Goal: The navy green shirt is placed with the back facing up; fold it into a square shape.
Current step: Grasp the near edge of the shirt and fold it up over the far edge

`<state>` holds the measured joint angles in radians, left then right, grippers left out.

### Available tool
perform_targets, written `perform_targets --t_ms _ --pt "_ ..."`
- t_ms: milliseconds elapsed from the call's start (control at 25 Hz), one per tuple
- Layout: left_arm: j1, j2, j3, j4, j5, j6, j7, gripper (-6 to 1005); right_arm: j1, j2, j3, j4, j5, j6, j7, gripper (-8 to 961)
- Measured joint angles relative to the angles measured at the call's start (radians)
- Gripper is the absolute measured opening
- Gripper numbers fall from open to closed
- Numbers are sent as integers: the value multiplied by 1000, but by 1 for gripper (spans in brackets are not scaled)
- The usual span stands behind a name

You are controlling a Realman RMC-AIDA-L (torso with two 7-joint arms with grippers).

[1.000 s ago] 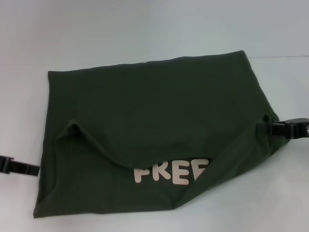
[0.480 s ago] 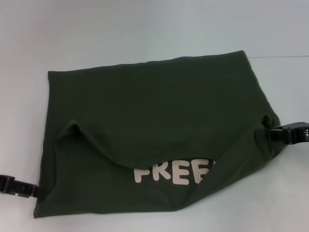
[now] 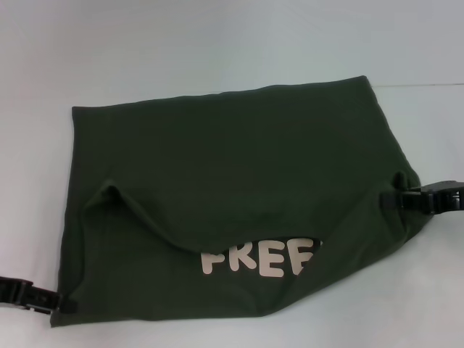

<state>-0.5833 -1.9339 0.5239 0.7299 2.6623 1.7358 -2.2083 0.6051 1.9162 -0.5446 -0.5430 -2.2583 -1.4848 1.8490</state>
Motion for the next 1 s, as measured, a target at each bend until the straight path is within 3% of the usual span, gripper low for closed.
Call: perform_targets --t_ms 440,640,1000 --pt "-16 -6 25 -38 3 -16 -2 666 1 4 -8 1 0 16 -1 49" --pt "-25 -19 56 -48 4 -33 -2 663 1 6 -10 2 0 22 -1 49" --pt "-33 -18 67 -49 4 -35 -2 659 2 7 -11 2 0 23 0 50"
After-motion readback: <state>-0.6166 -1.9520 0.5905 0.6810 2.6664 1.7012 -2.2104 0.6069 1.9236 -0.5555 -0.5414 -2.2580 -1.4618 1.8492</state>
